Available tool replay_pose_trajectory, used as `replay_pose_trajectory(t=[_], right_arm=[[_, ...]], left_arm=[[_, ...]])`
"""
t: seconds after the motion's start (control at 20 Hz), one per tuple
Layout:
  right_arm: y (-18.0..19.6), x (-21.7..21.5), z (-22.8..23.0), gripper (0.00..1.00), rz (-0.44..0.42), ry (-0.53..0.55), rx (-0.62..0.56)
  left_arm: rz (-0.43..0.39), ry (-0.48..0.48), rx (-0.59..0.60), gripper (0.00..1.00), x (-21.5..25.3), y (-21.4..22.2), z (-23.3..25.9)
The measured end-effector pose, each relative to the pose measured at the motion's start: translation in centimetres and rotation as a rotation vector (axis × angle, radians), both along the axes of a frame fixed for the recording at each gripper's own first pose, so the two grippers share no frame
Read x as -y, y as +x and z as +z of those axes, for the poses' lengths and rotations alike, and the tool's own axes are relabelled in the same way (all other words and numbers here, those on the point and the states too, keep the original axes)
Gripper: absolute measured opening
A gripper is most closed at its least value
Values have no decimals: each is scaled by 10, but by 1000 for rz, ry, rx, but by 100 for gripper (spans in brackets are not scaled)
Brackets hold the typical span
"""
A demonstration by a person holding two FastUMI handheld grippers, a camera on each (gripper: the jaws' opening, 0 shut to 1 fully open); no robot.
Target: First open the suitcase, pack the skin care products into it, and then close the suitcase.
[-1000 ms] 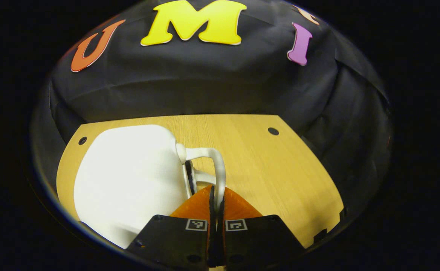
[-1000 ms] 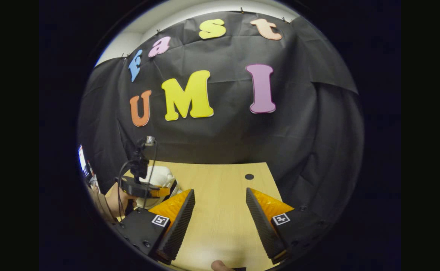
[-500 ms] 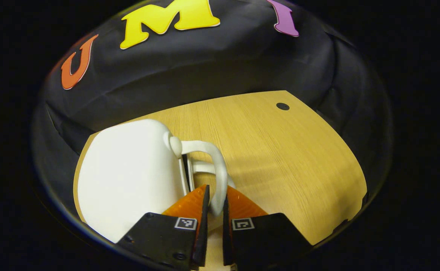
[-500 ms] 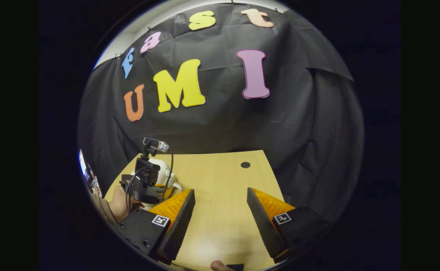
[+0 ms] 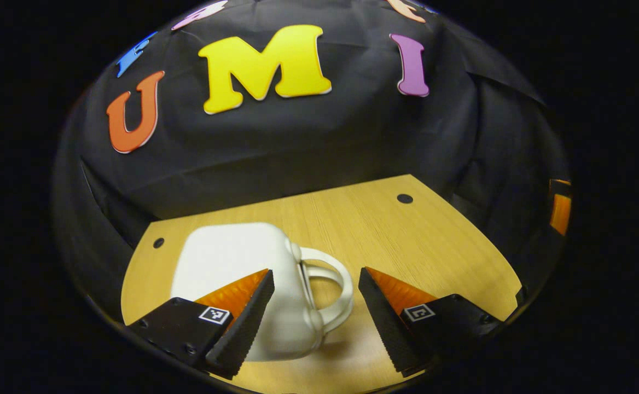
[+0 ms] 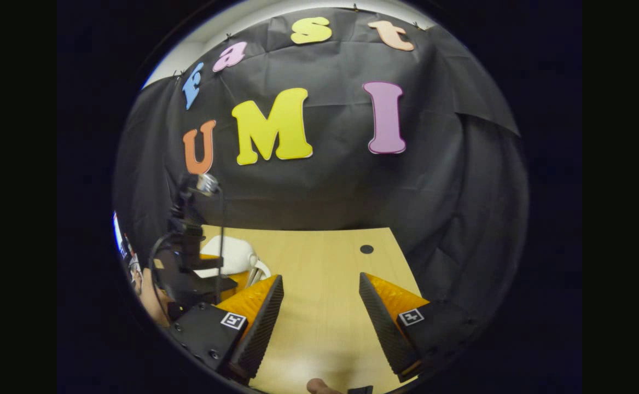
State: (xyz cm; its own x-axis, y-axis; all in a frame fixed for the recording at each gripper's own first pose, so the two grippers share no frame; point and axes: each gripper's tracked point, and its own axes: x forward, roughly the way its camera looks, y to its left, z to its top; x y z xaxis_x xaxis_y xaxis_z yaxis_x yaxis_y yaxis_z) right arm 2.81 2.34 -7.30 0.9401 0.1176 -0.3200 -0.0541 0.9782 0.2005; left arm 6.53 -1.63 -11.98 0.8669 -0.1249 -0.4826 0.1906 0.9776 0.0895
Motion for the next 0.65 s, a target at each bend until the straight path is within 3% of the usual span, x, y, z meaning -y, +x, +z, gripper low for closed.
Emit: replay_pose_trajectory(t=[0.25,0.4,0.65], right_arm=[[16,-58,53,82,-13,-51,100],[24,-87,88,82,-40,-88,184],[31,-140,124,80,-43,-137,278]], left_arm=[[96,-74,195,99,-81,-18,102],[147,-67,317,99,-131,-26,153],[169,-90,413,98,-171,-47,189]])
